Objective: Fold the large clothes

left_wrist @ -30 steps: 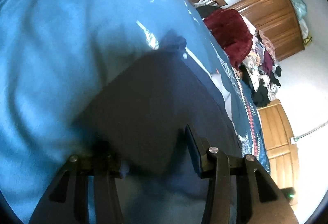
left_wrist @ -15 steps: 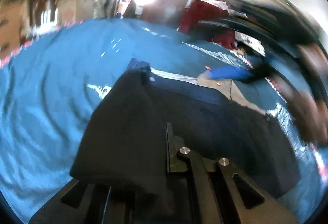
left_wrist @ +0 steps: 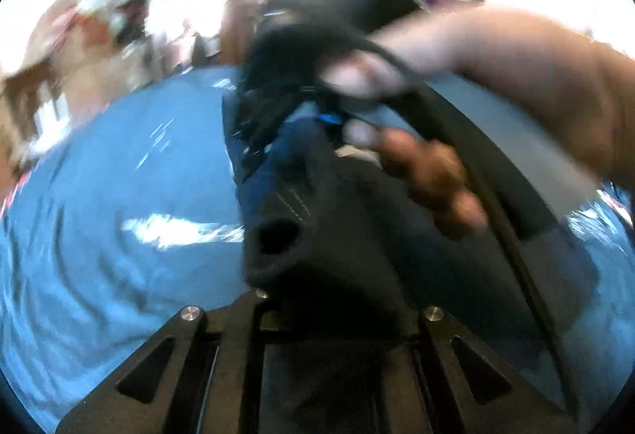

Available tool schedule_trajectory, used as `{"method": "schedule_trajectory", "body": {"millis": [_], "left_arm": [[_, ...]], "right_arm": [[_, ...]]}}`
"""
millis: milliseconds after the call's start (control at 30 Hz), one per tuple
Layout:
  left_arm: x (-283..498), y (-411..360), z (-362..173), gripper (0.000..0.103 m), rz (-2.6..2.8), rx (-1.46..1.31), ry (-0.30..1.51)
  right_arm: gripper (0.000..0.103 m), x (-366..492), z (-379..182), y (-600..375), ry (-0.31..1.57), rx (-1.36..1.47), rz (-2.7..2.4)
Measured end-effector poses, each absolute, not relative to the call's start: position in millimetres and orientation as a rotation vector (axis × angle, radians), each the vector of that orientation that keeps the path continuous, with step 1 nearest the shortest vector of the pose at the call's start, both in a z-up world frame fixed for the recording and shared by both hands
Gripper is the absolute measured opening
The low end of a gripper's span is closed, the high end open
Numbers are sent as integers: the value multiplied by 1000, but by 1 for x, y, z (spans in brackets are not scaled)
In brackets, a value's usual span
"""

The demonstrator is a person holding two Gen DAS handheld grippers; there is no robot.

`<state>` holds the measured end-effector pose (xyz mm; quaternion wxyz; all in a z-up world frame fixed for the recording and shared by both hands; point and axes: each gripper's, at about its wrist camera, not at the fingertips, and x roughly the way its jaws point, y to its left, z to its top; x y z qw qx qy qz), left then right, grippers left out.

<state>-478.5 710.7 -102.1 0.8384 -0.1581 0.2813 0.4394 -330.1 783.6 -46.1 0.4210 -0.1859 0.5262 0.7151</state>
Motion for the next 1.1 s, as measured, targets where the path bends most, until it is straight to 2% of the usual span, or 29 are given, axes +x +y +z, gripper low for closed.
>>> {"method": "schedule_trajectory", "body": {"millis": [133,267,600,667,767,867,900,933,1000,1100], "left_arm": [[-410,677,-97,5,694,-317,598],[-341,650,-108,6,558,-292,652],[-237,638,-132,10,461,-294,757],[-213,640,-155,18,455,-315,830],[-192,633,-180,23,450,-296,885],[-200,627,-166,30,407,-271,903],[-212,623,-157,30,397,-267,889],[-228,616,-147,33,397,-261,870],[-263,606,-129,39,419,-257,836],[-325,597,-112,40,498,-260,784]], "right_arm": [[7,-222,-63,711,1306,-323,1685],[7,-155,-82,672,1332,-214,1633],[7,-74,-118,659,1407,-138,1603],[8,-66,-136,667,1476,-132,1594],[9,-57,-161,667,1577,-103,1578],[29,-54,-148,651,1594,-72,1575],[41,-54,-144,643,1593,-65,1584],[49,-55,-139,634,1590,-58,1589],[51,-60,-131,610,1591,-60,1588],[58,-68,-126,585,1578,-96,1570]]}}
